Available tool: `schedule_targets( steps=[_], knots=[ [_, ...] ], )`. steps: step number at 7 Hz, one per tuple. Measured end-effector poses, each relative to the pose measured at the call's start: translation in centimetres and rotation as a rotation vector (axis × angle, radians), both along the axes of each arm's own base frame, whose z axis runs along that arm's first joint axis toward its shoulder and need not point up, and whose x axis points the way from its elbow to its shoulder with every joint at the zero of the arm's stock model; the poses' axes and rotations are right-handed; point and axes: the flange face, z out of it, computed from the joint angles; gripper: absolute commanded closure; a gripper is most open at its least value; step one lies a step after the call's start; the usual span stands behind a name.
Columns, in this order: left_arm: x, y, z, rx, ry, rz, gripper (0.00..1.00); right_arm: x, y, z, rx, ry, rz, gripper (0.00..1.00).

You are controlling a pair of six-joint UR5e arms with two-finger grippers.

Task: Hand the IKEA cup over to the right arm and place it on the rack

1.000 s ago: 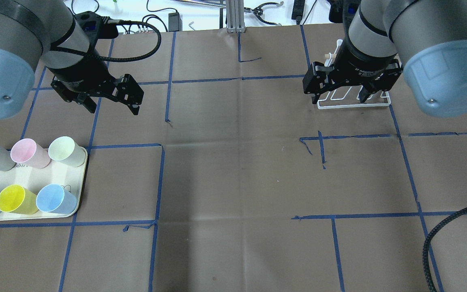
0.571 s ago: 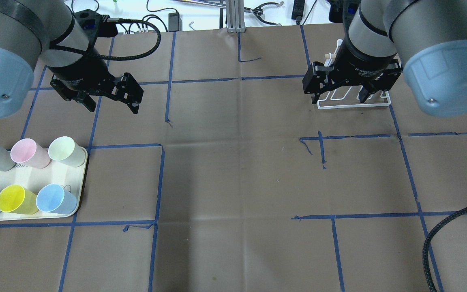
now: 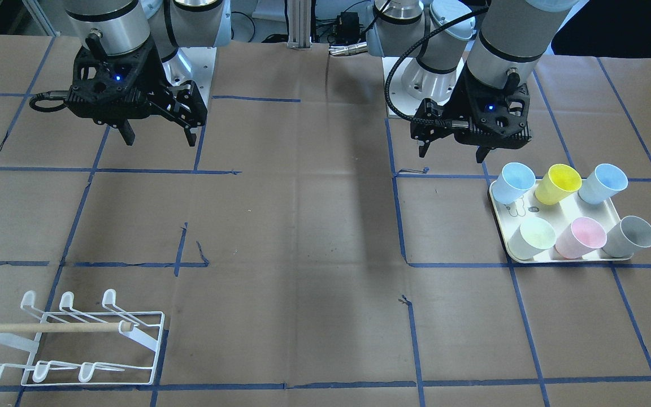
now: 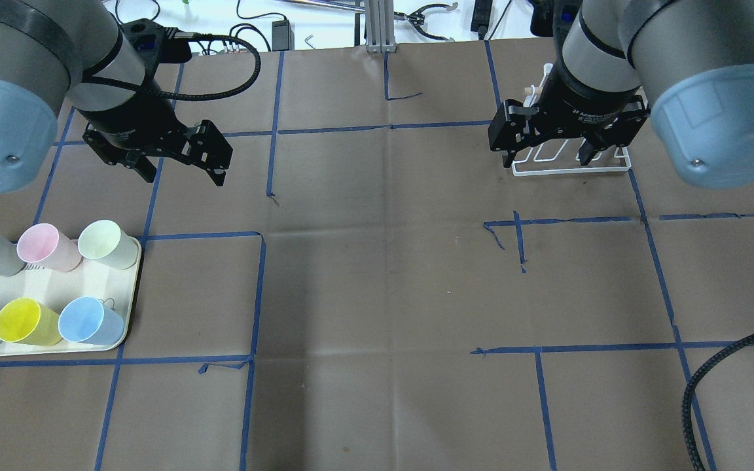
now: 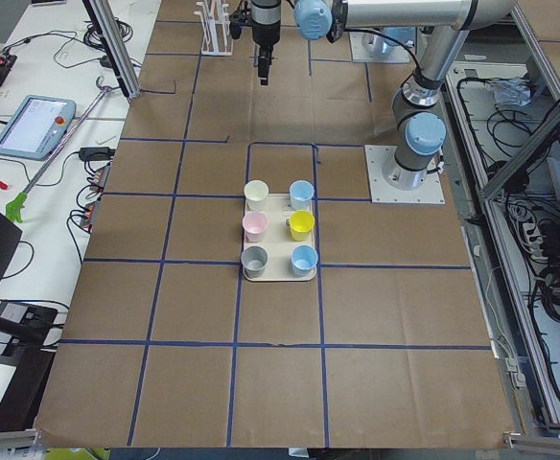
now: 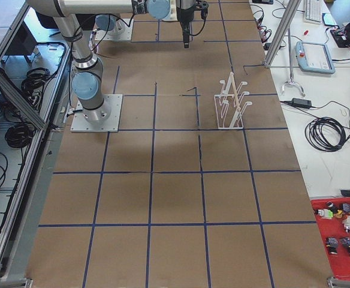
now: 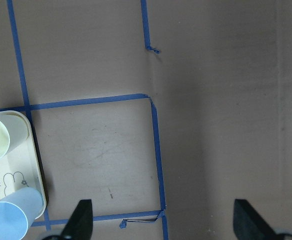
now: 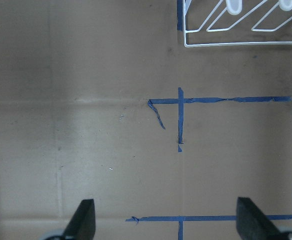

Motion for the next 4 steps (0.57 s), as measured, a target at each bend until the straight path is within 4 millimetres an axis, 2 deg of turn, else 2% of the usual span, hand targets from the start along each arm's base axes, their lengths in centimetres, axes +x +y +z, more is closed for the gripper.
schedule_targets(
  steps=[4],
  knots=[
    [0.82, -0.35, -0.29, 0.0, 0.002, 0.0, 0.0, 0.01, -0.02, -0.02, 0.001, -0.001, -0.001, 0.0]
  ],
)
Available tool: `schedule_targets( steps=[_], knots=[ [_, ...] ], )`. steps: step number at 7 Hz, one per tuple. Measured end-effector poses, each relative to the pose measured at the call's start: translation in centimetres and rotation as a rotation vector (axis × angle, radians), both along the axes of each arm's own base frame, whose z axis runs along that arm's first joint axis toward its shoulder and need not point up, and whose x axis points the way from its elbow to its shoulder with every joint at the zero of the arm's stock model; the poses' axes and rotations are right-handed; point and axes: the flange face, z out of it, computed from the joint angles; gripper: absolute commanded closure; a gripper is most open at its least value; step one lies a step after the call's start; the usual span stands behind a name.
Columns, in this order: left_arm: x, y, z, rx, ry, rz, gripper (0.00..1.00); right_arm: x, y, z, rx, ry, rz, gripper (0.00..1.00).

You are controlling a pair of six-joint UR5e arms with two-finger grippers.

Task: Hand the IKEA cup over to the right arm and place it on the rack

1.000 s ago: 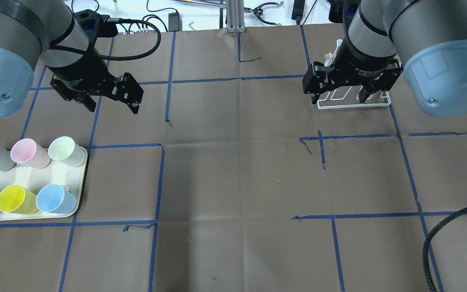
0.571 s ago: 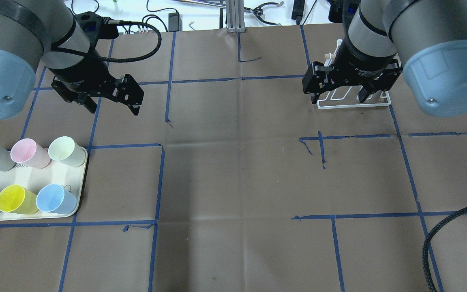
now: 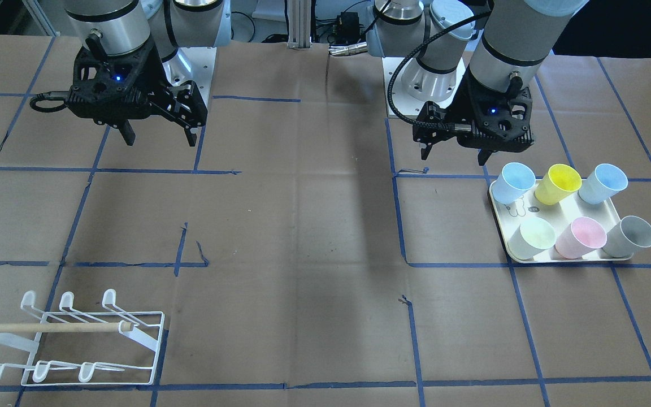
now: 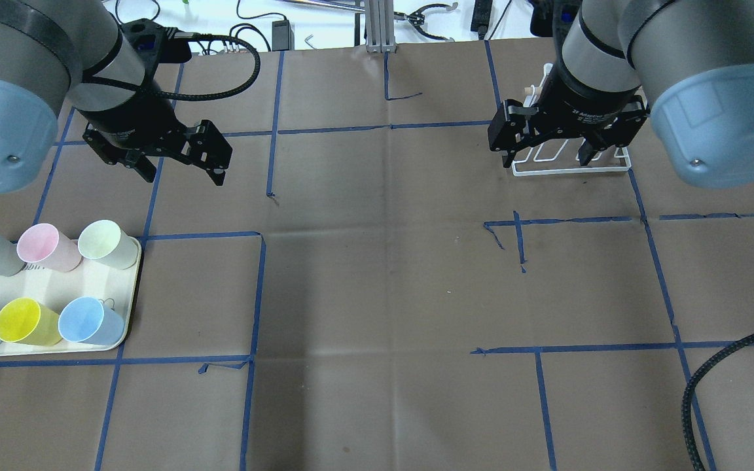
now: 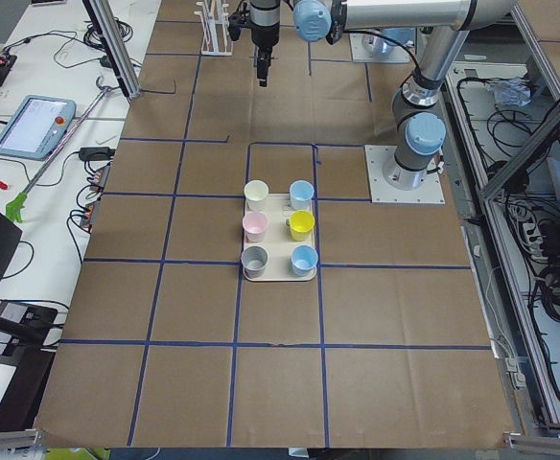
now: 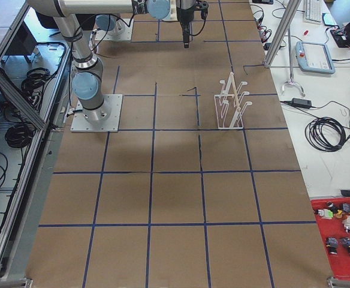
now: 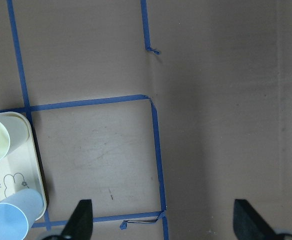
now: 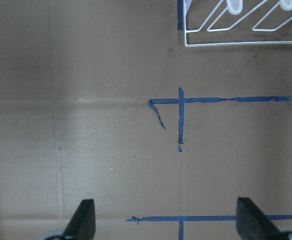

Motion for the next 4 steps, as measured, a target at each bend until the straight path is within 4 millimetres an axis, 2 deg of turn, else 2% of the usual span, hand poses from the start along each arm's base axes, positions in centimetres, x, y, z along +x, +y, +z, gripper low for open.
schedule_targets(
  steps=[1, 4],
  knots=[
    [1.8, -0.4, -0.1, 0.002, 0.002, 0.018, 0.0, 0.0, 0.0, 0.0, -0.001, 0.0, 0.001, 0.0],
    [11.6, -1.7, -0.9, 0.016, 0.006, 0.045, 0.0, 0.0, 0.0, 0.1, -0.003, -0.001, 0.0, 0.0]
  ],
)
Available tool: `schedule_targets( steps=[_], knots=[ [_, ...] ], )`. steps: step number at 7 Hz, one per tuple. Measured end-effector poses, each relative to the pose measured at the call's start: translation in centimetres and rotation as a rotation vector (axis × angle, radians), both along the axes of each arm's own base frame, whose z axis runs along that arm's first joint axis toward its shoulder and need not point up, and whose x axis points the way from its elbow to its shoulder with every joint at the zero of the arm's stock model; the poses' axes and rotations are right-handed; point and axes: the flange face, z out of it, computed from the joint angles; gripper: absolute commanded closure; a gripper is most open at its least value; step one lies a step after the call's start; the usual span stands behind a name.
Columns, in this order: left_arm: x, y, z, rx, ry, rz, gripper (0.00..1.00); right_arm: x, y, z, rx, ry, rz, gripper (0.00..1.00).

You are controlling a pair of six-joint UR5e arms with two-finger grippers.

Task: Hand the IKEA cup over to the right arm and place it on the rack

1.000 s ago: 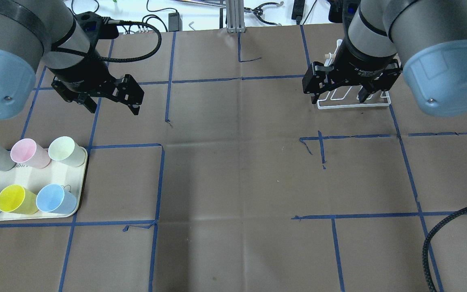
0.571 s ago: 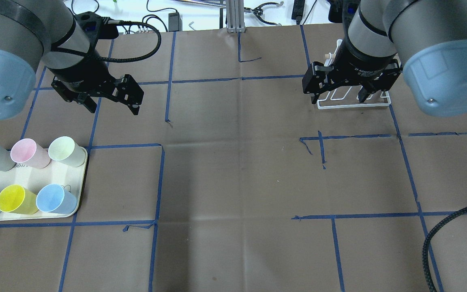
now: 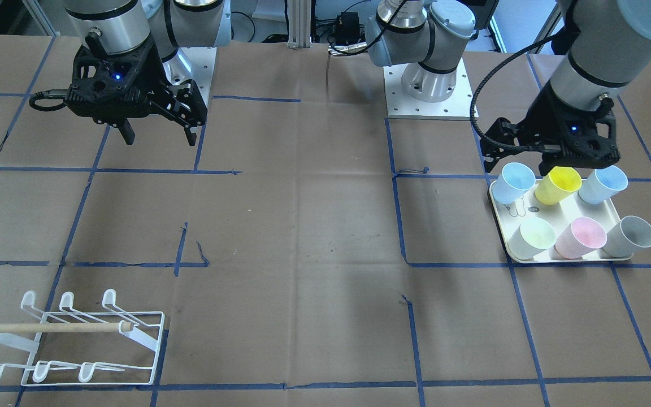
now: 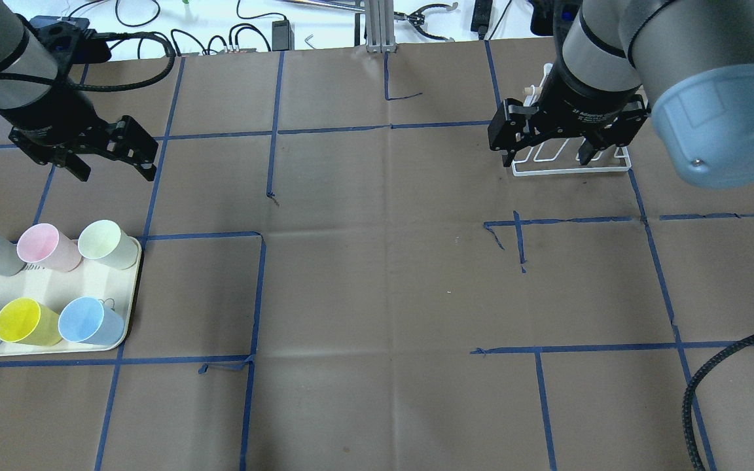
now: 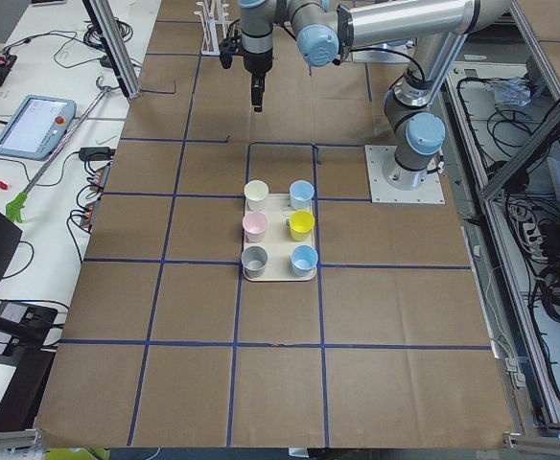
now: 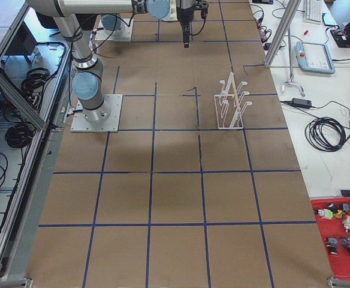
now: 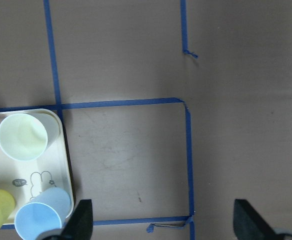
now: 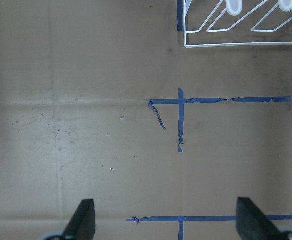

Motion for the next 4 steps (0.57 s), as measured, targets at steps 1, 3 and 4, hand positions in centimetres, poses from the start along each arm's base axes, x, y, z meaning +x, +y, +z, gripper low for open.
schedule_targets(
  steps=[1, 3, 4],
  knots=[
    [2.6, -0.1, -0.3, 0.006, 0.003, -0.01, 0.0, 0.0, 0.0, 0.0, 0.001, 0.0, 0.0, 0.0],
    [5.2, 0.1, -1.1, 0.02, 0.01, -0.034, 0.0, 0.0, 0.0, 0.0, 0.001, -0.003, 0.0, 0.0],
    [6.3, 0.3, -1.9, 0.026, 0.015, -0.035, 0.0, 0.0, 0.0, 0.0, 0.001, -0.004, 0.0, 0.0]
  ],
)
